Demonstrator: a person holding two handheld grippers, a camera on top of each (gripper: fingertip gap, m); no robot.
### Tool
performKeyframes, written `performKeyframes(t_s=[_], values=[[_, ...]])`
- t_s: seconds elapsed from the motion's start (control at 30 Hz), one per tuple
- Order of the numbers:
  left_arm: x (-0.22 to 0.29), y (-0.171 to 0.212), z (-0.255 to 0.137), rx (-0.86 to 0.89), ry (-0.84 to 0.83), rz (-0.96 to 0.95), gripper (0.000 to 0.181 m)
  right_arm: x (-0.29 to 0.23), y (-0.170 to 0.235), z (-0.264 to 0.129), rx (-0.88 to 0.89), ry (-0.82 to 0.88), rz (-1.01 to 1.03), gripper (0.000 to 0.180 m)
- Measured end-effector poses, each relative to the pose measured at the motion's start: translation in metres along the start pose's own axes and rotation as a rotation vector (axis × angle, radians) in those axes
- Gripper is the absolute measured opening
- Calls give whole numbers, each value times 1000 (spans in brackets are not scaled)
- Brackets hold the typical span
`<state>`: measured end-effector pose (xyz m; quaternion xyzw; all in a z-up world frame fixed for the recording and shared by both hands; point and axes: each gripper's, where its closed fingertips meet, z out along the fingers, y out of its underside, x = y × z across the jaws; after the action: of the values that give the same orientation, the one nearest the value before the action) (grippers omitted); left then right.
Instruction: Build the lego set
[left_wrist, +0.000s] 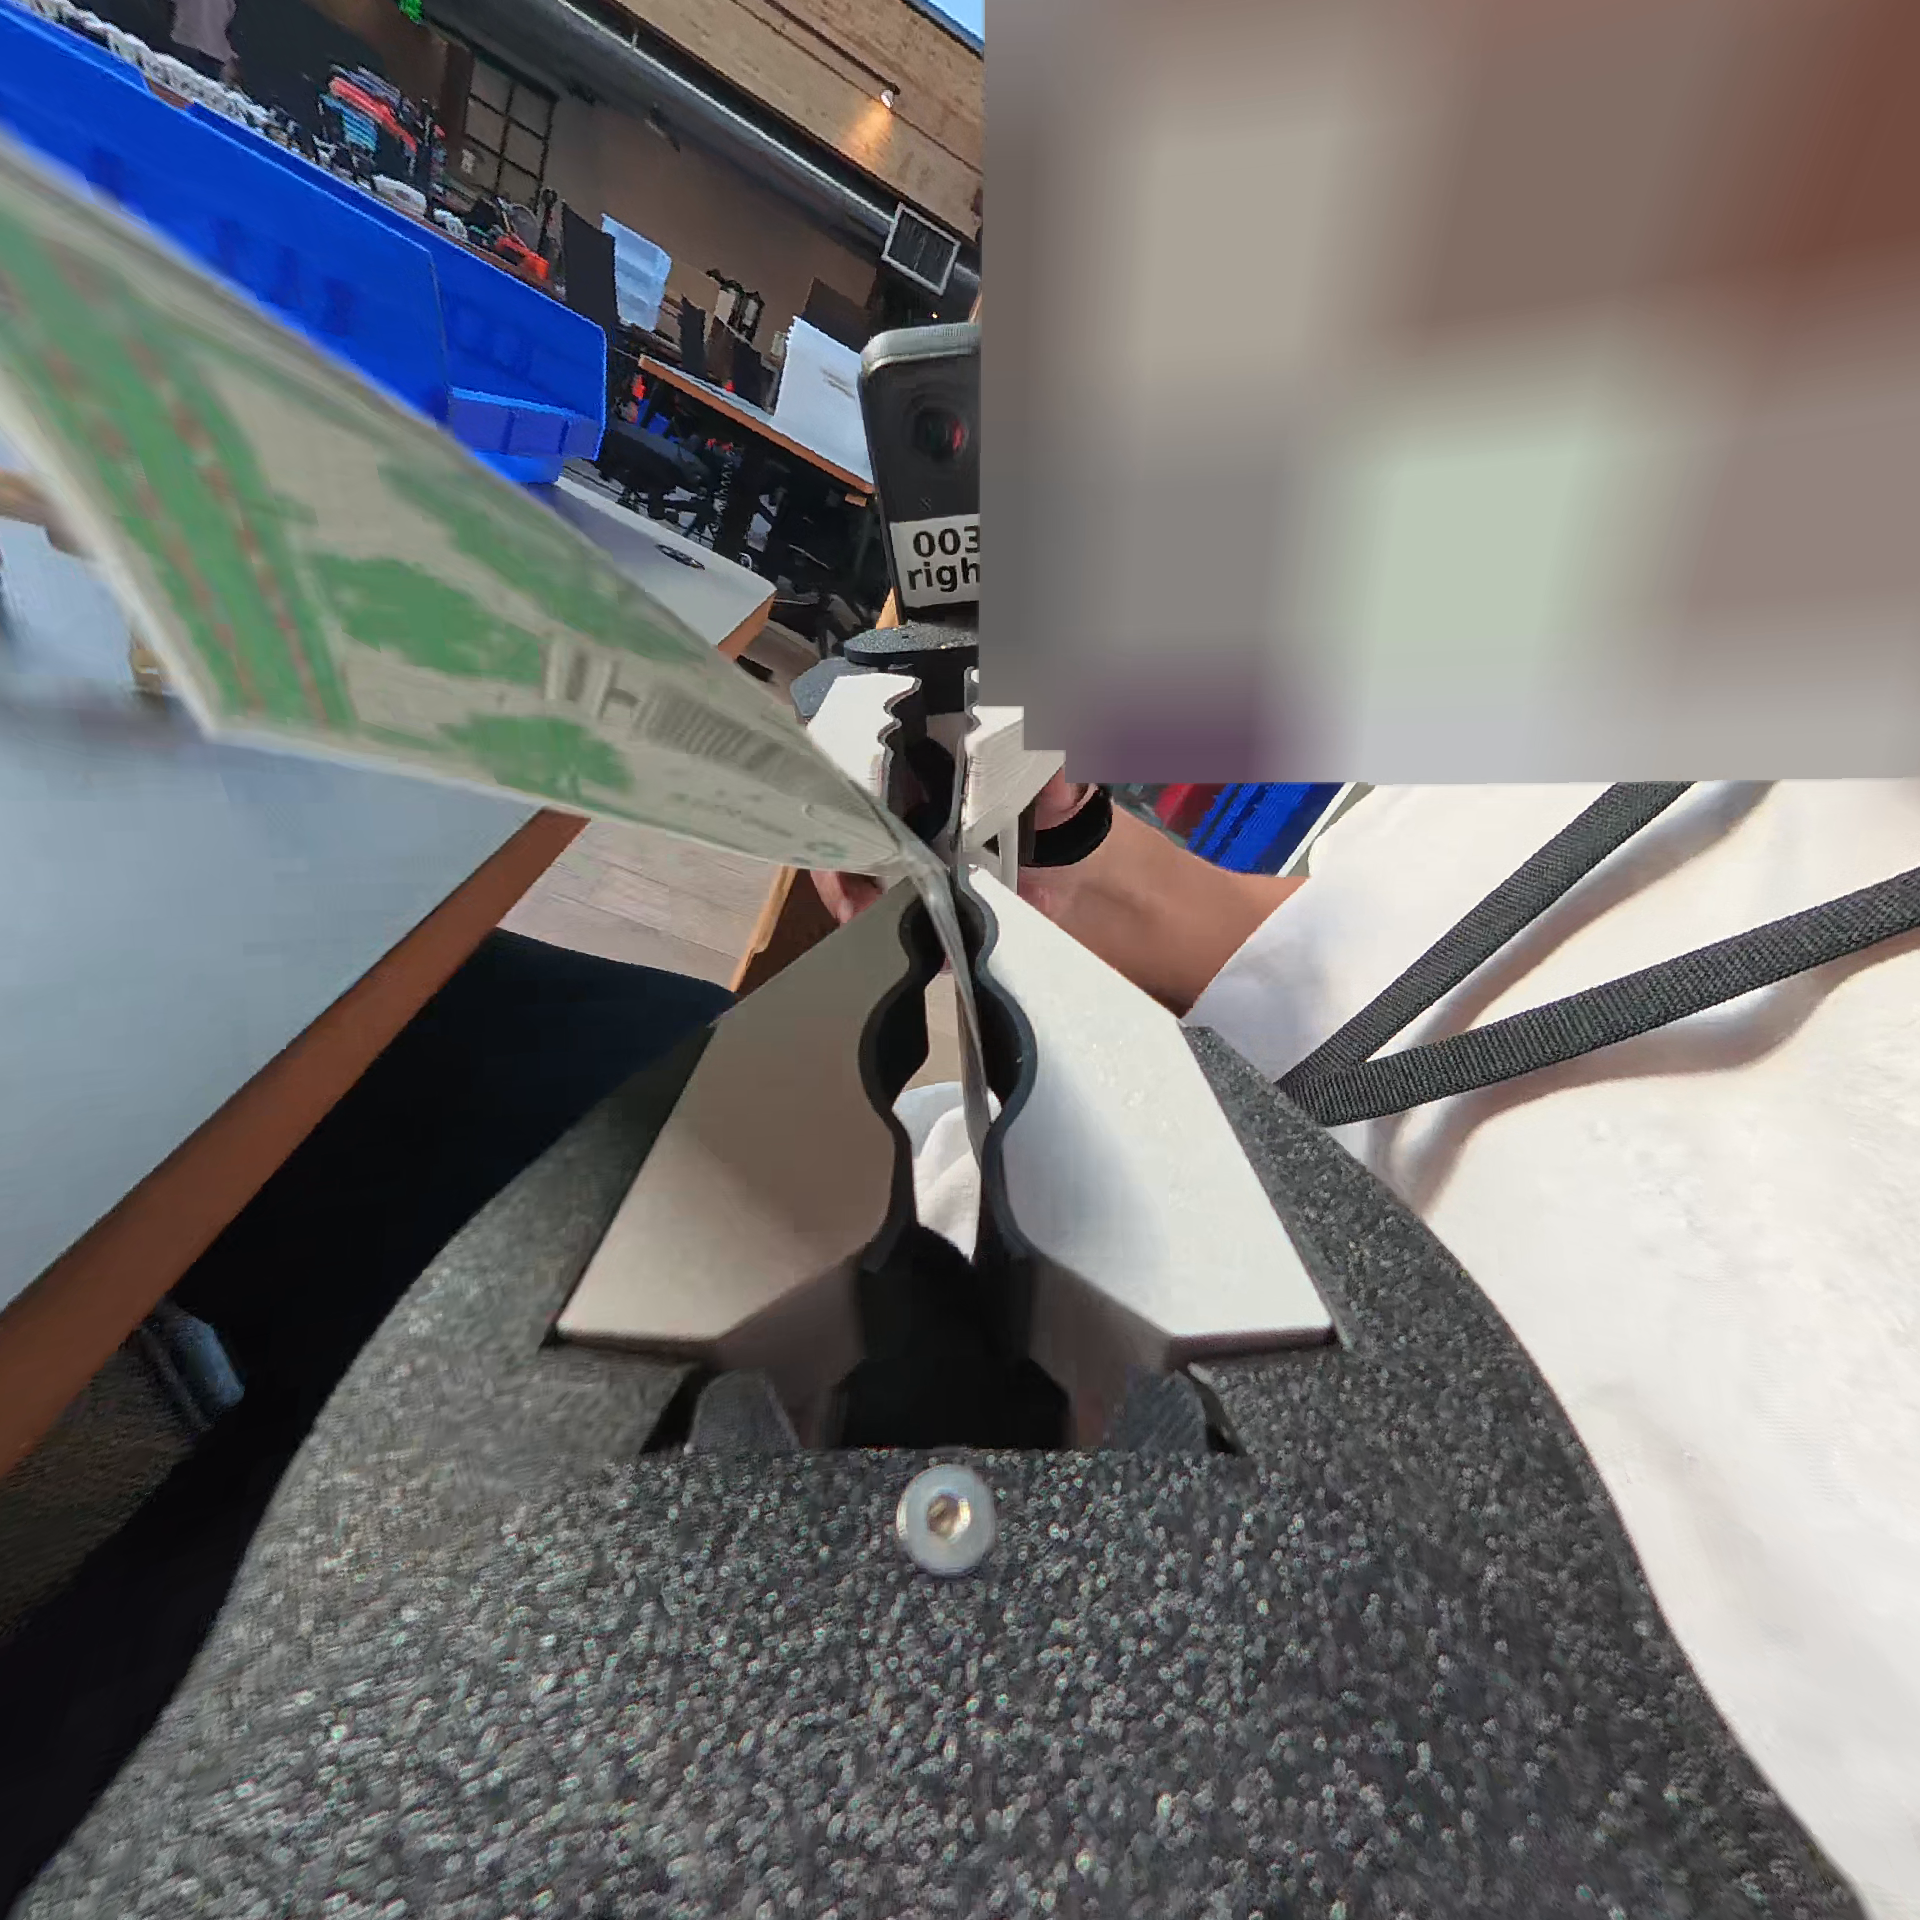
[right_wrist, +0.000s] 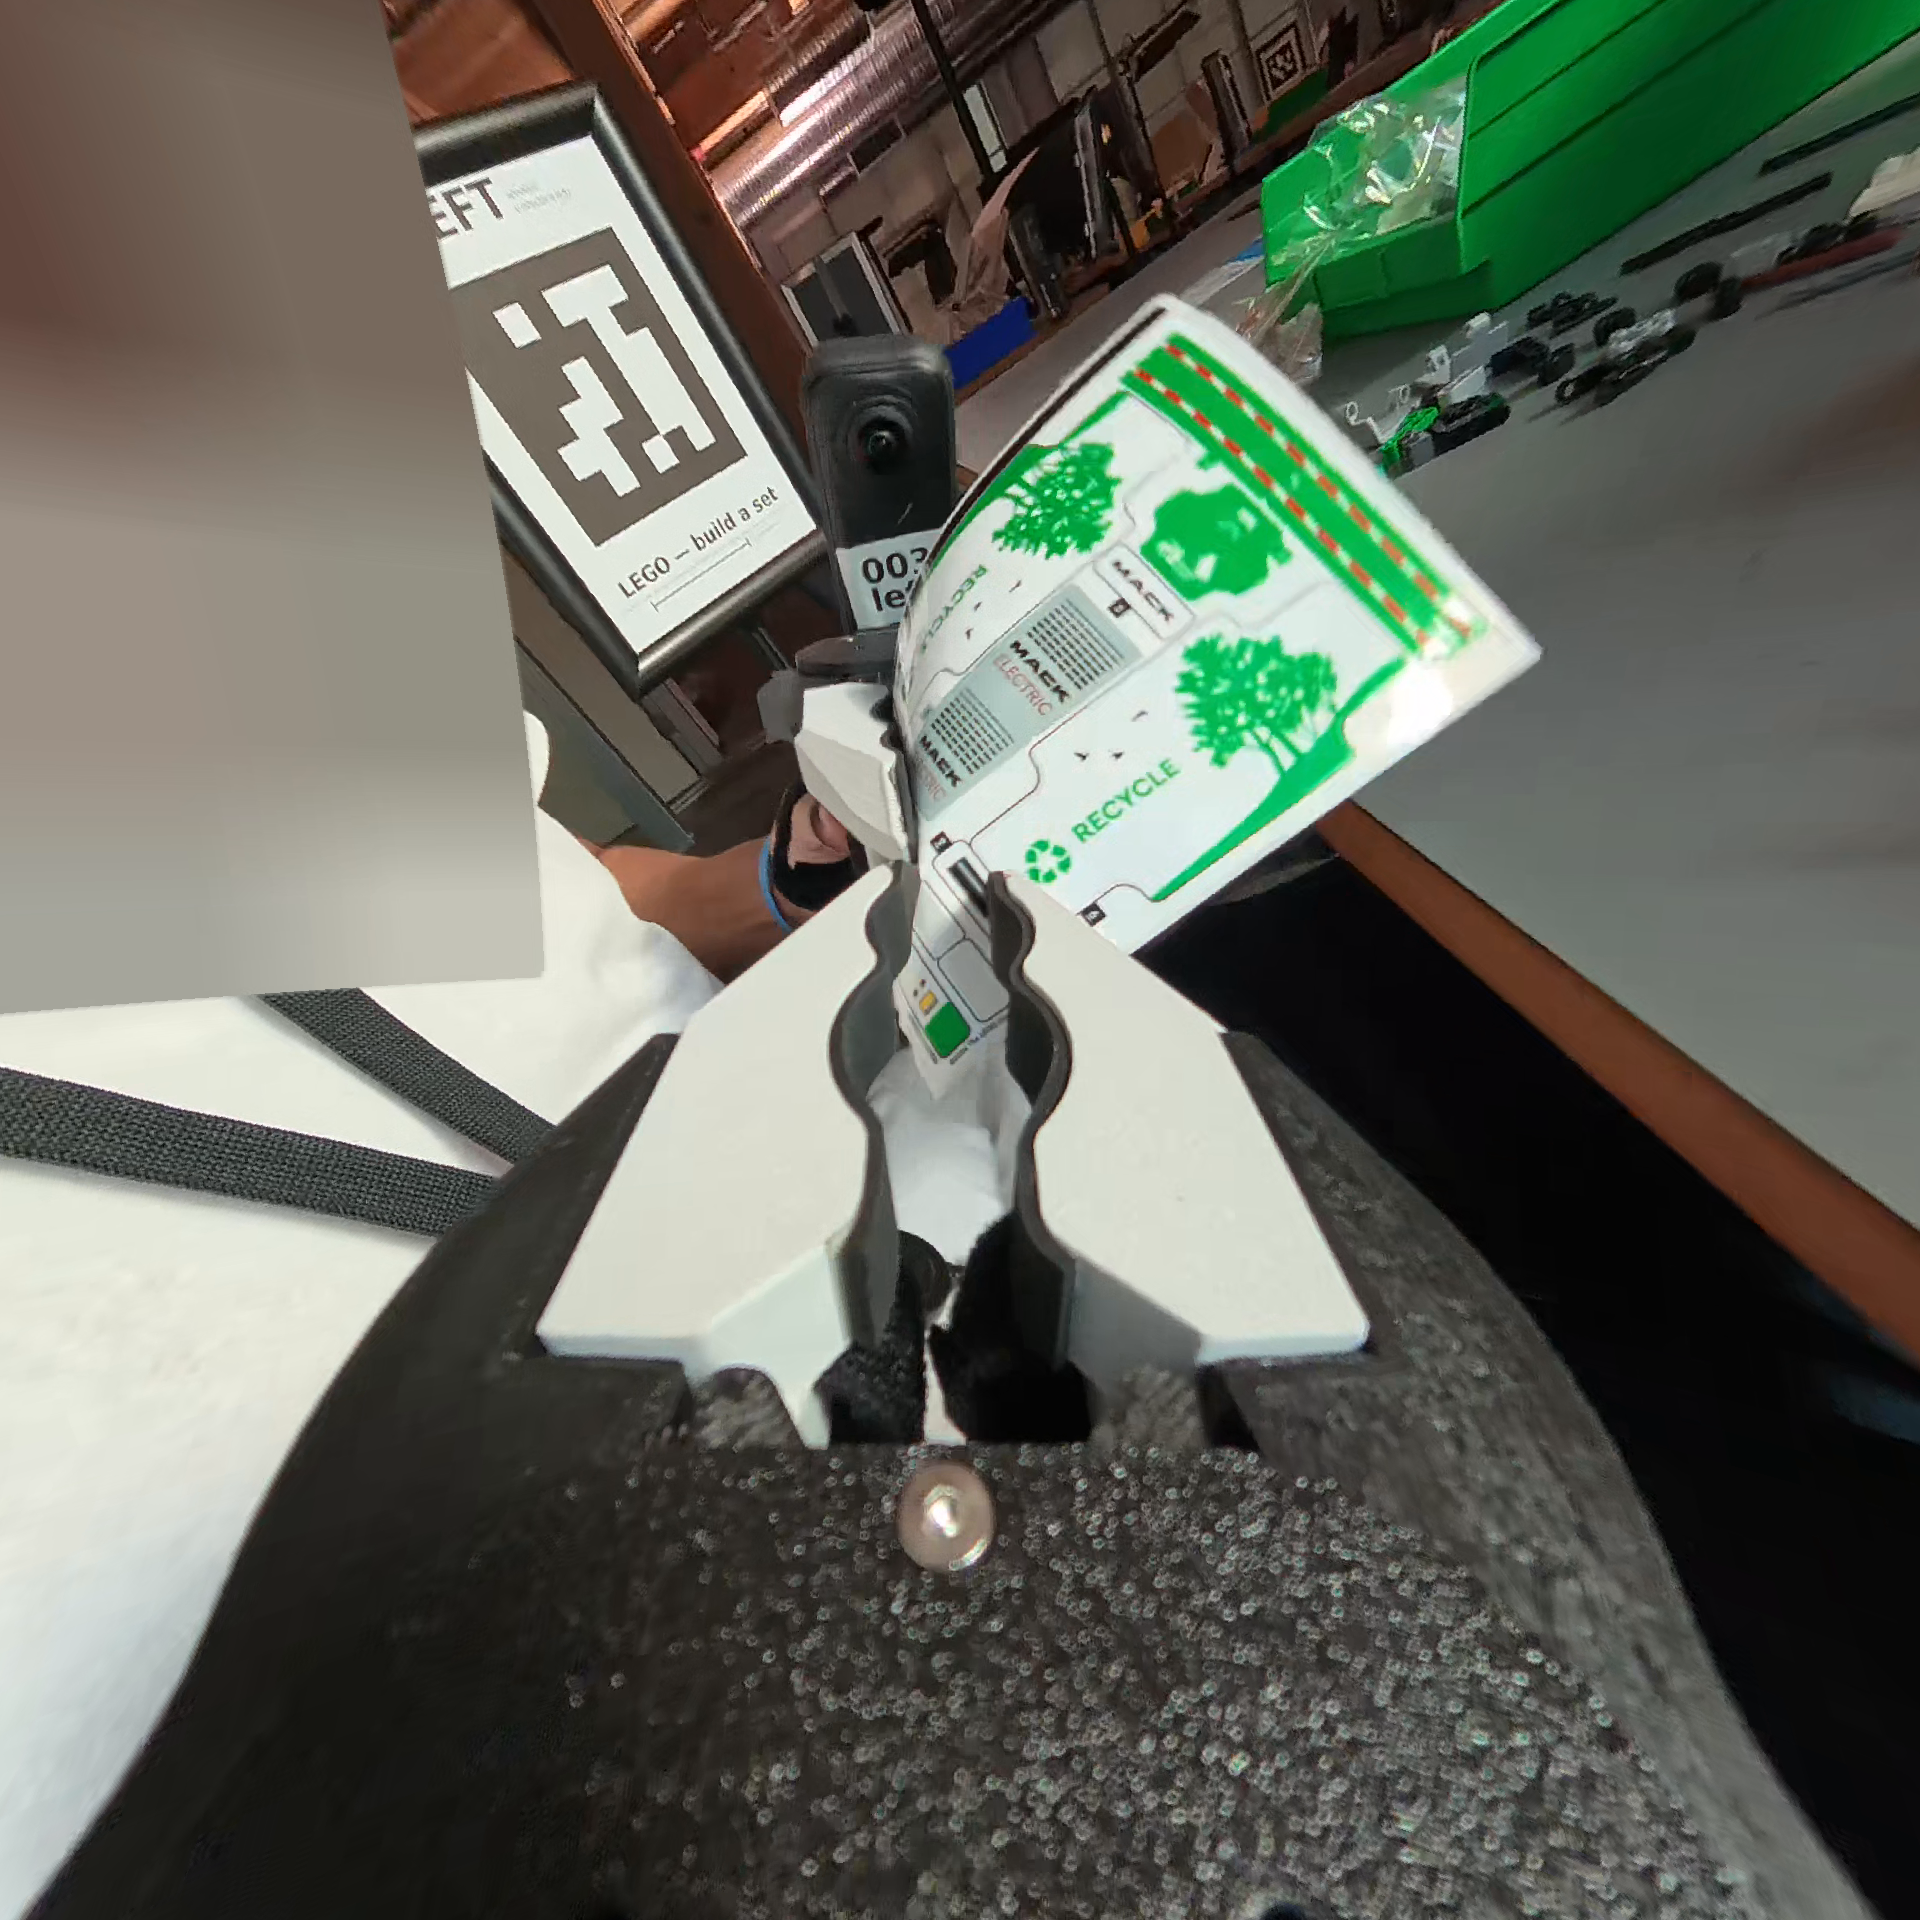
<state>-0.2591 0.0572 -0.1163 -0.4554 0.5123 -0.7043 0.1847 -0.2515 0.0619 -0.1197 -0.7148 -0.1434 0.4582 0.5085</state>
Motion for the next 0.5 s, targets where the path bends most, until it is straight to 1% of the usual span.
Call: performKeyframes(t_s=[0.07,0.13,0.5], values=[[3,3,2,-29,-16,73,0,-2,-2,2,12,-9,10,9],[6,5,3,-40,-18,119,0,-1,1,4,-2,-12,12,9],[12,4,2,-32,24,106,0,-12,5,6,-12,-98,28,11]])
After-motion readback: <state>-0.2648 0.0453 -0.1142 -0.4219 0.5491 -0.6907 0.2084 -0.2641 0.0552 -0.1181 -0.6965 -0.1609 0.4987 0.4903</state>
